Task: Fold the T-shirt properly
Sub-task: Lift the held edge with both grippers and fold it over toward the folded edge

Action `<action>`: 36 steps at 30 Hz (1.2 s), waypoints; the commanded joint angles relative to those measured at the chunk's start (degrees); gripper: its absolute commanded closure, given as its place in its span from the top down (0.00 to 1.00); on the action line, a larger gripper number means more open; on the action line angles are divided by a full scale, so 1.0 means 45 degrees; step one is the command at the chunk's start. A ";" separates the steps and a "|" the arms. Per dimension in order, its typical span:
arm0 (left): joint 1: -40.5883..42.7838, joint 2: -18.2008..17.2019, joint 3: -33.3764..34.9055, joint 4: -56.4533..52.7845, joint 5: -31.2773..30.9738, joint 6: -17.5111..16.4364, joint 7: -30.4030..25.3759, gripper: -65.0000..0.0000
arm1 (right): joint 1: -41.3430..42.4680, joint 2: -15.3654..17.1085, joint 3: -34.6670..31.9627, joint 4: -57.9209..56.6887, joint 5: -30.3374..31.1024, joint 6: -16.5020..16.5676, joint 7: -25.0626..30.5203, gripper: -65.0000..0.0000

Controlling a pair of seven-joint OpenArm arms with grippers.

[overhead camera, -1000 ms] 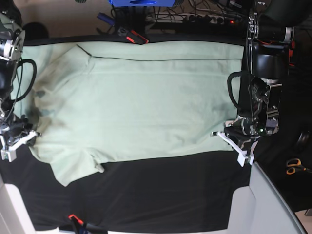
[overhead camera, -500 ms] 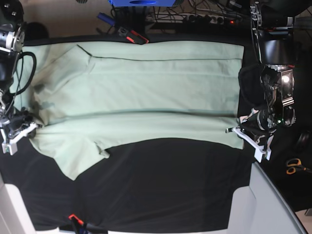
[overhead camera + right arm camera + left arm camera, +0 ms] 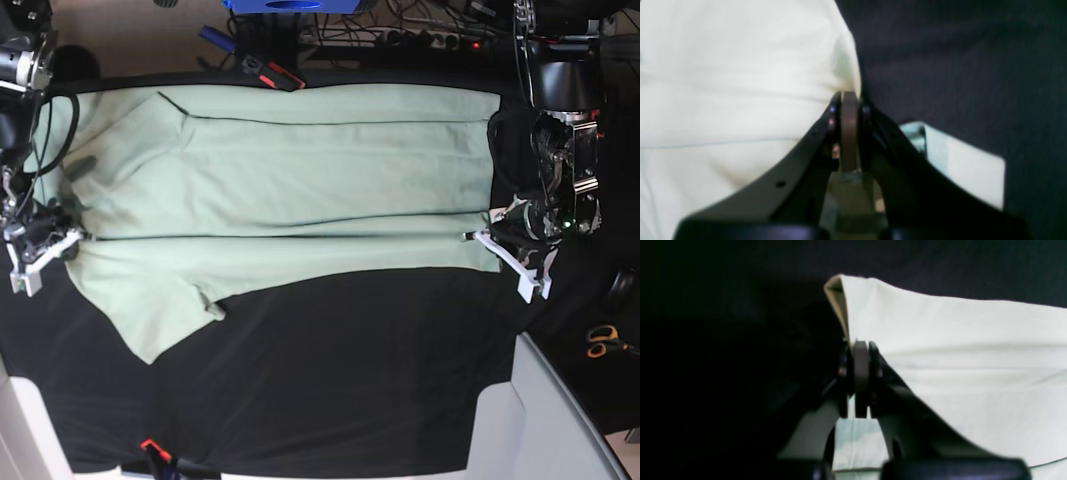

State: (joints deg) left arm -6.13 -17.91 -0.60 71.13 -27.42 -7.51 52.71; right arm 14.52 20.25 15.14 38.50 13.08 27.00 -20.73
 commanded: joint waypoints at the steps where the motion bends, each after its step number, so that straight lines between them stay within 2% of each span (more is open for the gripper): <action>1: -0.0249 -0.0171 -0.0052 0.0183 -0.0031 0.0057 -0.0196 0.00 | 0.0338 0.0257 0.0065 0.0226 0.0092 0.0026 0.0280 0.00; 11: 0.0532 -0.0034 -0.0072 0.0261 -0.0031 0.0057 -0.0216 0.00 | 0.0142 0.0257 0.0065 0.0226 0.0092 -0.0033 0.0280 0.00; 15: 0.0747 0.0044 -0.0072 0.0261 -0.0031 0.0057 -0.0235 0.00 | 0.0142 0.0257 0.0436 0.0226 0.0092 -0.0052 0.0202 0.03; 16: 0.0747 0.0044 -0.0072 0.0261 -0.0031 0.0057 -0.0235 0.00 | 0.0123 0.0257 0.0768 0.0226 0.0092 -0.0052 -0.0091 0.08; 21: 0.0747 0.0044 -0.0072 0.0261 -0.0031 0.0057 -0.0235 0.00 | 0.0045 0.0257 0.1804 0.1437 0.0092 0.0026 -0.1498 0.45; 22: 0.0747 0.0044 -0.0091 0.0261 -0.0031 0.0057 -0.0235 0.00 | -0.0092 0.0257 0.1823 0.1808 0.0092 0.0026 -0.1654 0.49; 25: 0.0727 0.0044 -0.0091 0.0261 -0.0031 0.0057 -0.0235 0.00 | -0.0190 0.0257 0.1765 0.2941 0.0092 0.0026 -0.2162 0.50; 28: 0.0727 0.0044 -0.0091 0.0261 -0.0031 0.0057 -0.0235 0.00 | 0.0240 0.0257 0.1745 0.2961 0.0014 0.0026 -0.2377 0.50; 33: 0.0727 0.0044 -0.0091 0.0261 -0.0031 0.0057 -0.0235 0.00 | 0.1217 0.0296 0.1706 0.1281 -0.0006 0.0026 -0.2338 0.50; 36: 0.0727 0.0044 -0.0091 0.0261 -0.0031 0.0057 -0.0235 0.00 | 0.1901 0.0355 0.0983 0.0148 -0.0006 0.0026 -0.2162 0.50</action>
State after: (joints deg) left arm -1.91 -16.84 -0.67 71.35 -27.42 -7.49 52.29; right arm 21.17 20.95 19.38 38.09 12.19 26.94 -31.83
